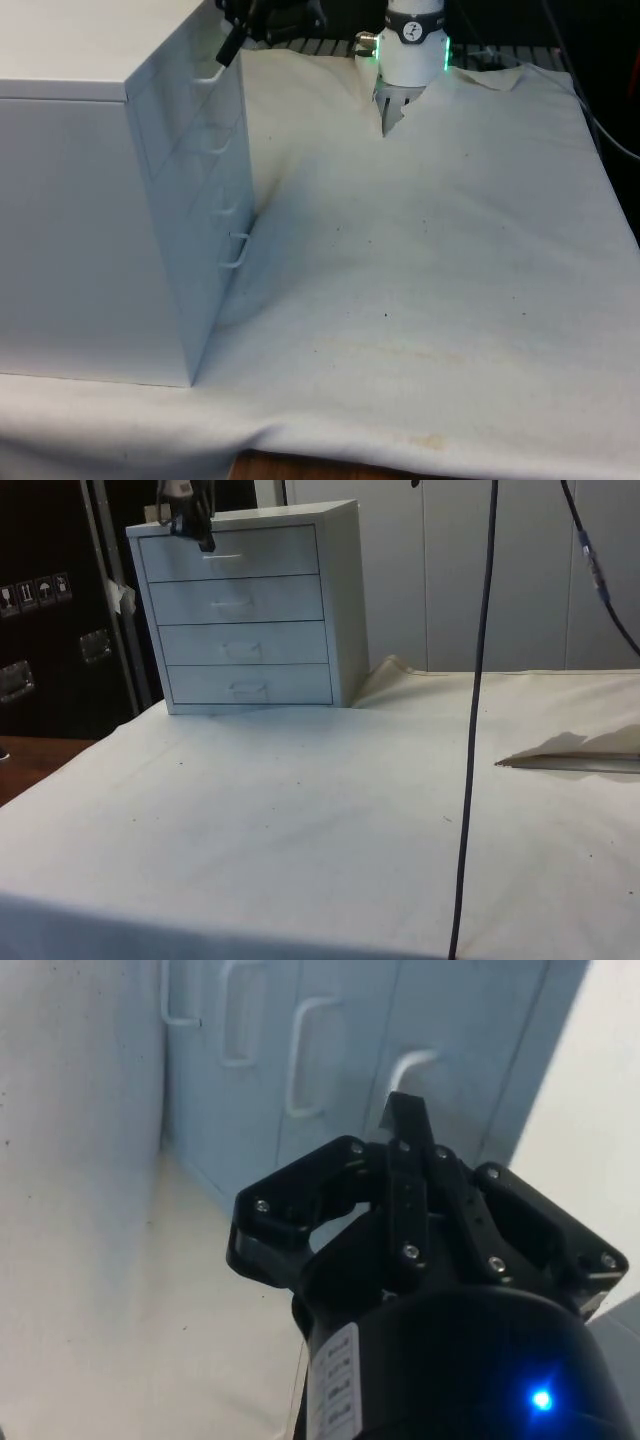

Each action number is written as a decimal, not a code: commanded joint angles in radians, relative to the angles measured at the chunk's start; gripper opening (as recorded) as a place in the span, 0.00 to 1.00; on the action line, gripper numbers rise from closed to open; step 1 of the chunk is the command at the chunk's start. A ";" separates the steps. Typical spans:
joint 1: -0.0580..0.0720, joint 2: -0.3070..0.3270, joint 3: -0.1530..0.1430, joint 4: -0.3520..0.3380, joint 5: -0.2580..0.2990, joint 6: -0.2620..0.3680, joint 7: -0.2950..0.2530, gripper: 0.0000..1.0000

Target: Open the drawer, then close it.

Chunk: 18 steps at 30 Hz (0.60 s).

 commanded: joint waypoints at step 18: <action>0.011 -0.025 0.037 -0.002 0.089 -0.008 0.017 0.00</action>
